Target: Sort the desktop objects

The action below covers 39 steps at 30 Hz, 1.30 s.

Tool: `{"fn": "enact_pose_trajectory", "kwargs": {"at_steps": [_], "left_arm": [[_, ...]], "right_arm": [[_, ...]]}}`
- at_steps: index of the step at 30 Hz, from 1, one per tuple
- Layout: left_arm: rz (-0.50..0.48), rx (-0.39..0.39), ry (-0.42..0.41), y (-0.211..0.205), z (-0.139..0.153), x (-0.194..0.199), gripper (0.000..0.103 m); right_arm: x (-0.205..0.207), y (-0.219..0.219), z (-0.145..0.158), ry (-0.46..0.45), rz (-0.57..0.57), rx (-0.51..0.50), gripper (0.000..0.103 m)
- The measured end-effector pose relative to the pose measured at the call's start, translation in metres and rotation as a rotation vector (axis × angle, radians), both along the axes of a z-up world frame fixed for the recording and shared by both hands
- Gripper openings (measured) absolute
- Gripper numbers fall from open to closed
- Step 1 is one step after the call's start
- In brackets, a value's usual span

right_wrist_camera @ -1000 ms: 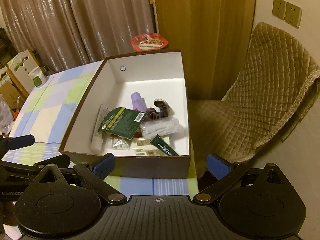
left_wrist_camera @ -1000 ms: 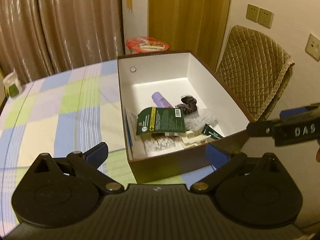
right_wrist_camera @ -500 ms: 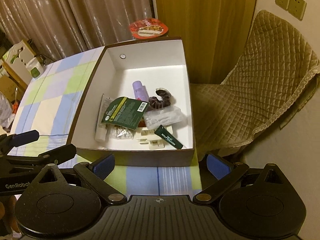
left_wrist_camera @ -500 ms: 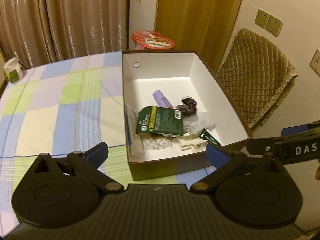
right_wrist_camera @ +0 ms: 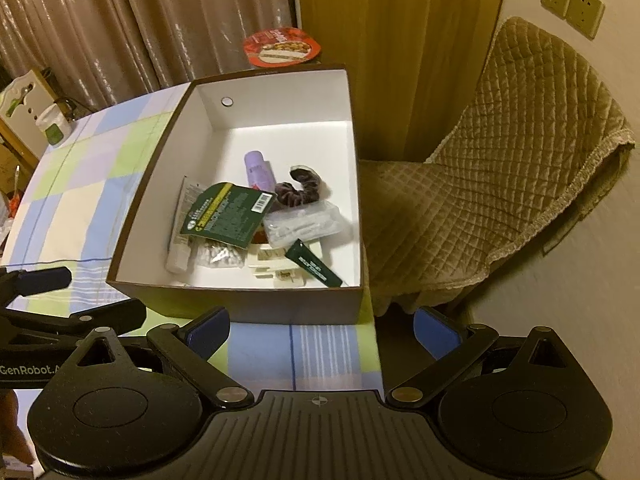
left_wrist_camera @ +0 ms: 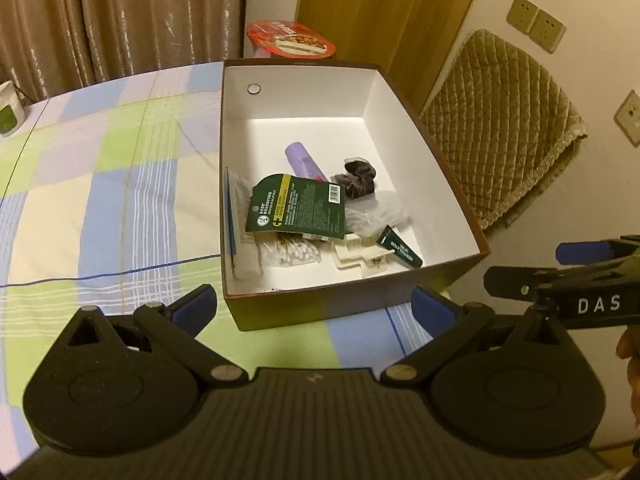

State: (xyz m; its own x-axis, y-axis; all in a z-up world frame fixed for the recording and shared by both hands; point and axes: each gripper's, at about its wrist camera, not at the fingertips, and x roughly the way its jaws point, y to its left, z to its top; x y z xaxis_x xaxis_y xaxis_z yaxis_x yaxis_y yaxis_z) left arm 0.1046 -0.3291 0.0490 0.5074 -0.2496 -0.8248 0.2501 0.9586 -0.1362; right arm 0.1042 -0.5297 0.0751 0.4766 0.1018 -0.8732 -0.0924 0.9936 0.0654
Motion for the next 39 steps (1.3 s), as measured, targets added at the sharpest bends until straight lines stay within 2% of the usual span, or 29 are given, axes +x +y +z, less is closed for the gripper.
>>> {"fn": "enact_pose_trajectory", "kwargs": {"at_steps": [5, 16, 25, 39], "left_arm": [[0.001, 0.047, -0.045, -0.006, 0.003, -0.005, 0.102], [0.109, 0.045, -0.063, -0.012, 0.002, -0.017, 0.102], [0.147, 0.042, -0.028, -0.019, -0.007, -0.023, 0.102], [0.145, 0.068, -0.028, -0.028, -0.009, -0.025, 0.102]], "right_arm": [[-0.003, -0.003, -0.003, 0.012, 0.006, -0.012, 0.101], [-0.007, -0.012, -0.012, 0.023, 0.051, -0.017, 0.101], [-0.006, -0.017, -0.020, 0.026, 0.075, 0.003, 0.101], [-0.005, -0.021, -0.027, 0.043, 0.081, 0.002, 0.101]]}}
